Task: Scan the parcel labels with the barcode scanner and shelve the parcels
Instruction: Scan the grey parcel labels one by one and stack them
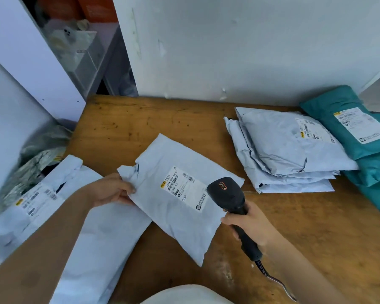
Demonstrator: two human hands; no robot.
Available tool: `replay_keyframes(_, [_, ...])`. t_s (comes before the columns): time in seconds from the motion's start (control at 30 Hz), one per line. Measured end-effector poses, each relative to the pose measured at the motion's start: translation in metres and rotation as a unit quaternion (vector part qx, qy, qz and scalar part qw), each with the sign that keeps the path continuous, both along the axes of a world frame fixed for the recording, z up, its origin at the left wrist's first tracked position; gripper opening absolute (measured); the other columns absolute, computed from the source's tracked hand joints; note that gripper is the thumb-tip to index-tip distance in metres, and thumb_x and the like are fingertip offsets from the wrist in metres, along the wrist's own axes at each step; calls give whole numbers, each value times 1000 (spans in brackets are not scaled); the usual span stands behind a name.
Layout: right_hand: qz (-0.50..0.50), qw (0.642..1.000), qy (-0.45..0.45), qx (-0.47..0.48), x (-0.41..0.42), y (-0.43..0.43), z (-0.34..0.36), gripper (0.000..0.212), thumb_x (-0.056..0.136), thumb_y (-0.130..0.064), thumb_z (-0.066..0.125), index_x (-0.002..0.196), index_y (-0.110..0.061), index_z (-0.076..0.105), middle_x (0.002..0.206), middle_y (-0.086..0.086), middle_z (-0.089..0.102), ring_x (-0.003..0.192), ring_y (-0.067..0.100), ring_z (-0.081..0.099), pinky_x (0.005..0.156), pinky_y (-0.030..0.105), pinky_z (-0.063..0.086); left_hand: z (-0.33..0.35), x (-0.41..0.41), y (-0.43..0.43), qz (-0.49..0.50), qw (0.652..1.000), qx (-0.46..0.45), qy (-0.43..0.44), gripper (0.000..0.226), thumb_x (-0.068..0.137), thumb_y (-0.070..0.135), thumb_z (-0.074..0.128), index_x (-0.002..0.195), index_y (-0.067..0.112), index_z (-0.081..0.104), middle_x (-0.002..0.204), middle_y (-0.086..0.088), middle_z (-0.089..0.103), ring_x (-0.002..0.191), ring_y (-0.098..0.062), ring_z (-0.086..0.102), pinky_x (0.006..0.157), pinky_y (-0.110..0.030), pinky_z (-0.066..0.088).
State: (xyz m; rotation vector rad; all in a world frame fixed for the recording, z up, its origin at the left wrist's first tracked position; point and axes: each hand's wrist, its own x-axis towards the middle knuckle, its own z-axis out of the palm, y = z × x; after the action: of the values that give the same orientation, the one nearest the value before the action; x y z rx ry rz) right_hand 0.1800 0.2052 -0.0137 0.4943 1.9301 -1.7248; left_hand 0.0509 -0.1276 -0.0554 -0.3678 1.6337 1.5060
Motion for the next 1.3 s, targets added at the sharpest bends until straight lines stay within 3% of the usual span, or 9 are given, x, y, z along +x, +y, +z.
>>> replay_keyframes(0.07, [18, 1000, -14, -17, 2, -3, 2, 23, 67, -12, 69, 79, -1, 53, 43, 5, 49, 36, 19, 40, 45, 25, 37, -16, 0, 12, 120, 990, -63, 39, 58, 72, -3, 66, 126, 9, 51, 121, -13, 62, 112, -36, 60, 88, -50, 53])
replay_keyframes(0.2, [55, 997, -27, -47, 6, -9, 6, 16, 67, -8, 67, 78, -3, 57, 45, 2, 53, 35, 17, 41, 46, 24, 37, -35, -4, 40, 302, 946, -30, 115, 73, 61, 19, 83, 127, 11, 53, 120, -6, 64, 108, -27, 63, 90, -45, 53])
replay_keyframes(0.27, [70, 996, -16, -53, 5, -11, 8, 12, 68, -7, 66, 75, -5, 57, 45, 3, 53, 36, 18, 40, 49, 26, 37, -30, -8, 54, 303, 942, -55, 132, 73, 59, 21, 85, 123, 8, 52, 116, -5, 63, 104, -25, 63, 88, -42, 53])
replay_keyframes(0.37, [74, 996, -4, -54, 0, -16, 12, 13, 68, -7, 66, 75, -4, 56, 46, 3, 54, 37, 19, 40, 48, 24, 37, -25, -16, 61, 274, 943, -124, 140, 58, 73, 6, 77, 123, 6, 49, 117, -7, 59, 109, -26, 57, 92, -41, 48])
replay_keyframes(0.7, [104, 994, 0, -37, -11, -24, 20, 13, 67, -7, 63, 73, -1, 53, 40, -2, 50, 35, 18, 39, 50, 24, 38, -17, -35, 65, 185, 960, -121, 170, 50, 84, -3, 65, 130, 8, 48, 113, -3, 55, 102, -21, 51, 84, -34, 43])
replay_keyframes(0.93, [116, 993, -10, -34, -12, -21, 17, 11, 73, -7, 64, 71, -2, 54, 40, 1, 48, 37, 17, 40, 49, 21, 41, -19, -29, 61, 247, 958, -71, 129, 68, 72, 5, 79, 129, 6, 42, 124, -7, 56, 109, -25, 58, 88, -42, 51])
replay_keyframes(1.07, [107, 994, -11, -33, -12, -20, 15, 12, 69, -12, 65, 73, -4, 56, 41, 1, 50, 37, 15, 42, 49, 22, 42, -32, -18, 62, 300, 947, -45, 108, 86, 49, 18, 87, 125, -1, 51, 122, -13, 61, 107, -29, 63, 86, -43, 54])
replay_keyframes(1.2, [114, 993, -18, -33, -11, -18, 15, 14, 69, -13, 65, 73, -3, 56, 42, 2, 50, 38, 16, 42, 51, 22, 43, -26, 1, 79, 297, 950, -54, 76, 53, 73, 1, 77, 122, -2, 56, 116, -10, 61, 105, -26, 59, 88, -38, 48])
replay_keyframes(1.3, [121, 992, -16, -28, -10, -18, 13, 13, 72, -10, 64, 75, 1, 58, 42, 5, 49, 39, 18, 41, 50, 22, 42, -29, 1, 79, 292, 952, -45, 79, 49, 78, -2, 72, 124, -4, 55, 122, -15, 61, 111, -32, 59, 90, -39, 48])
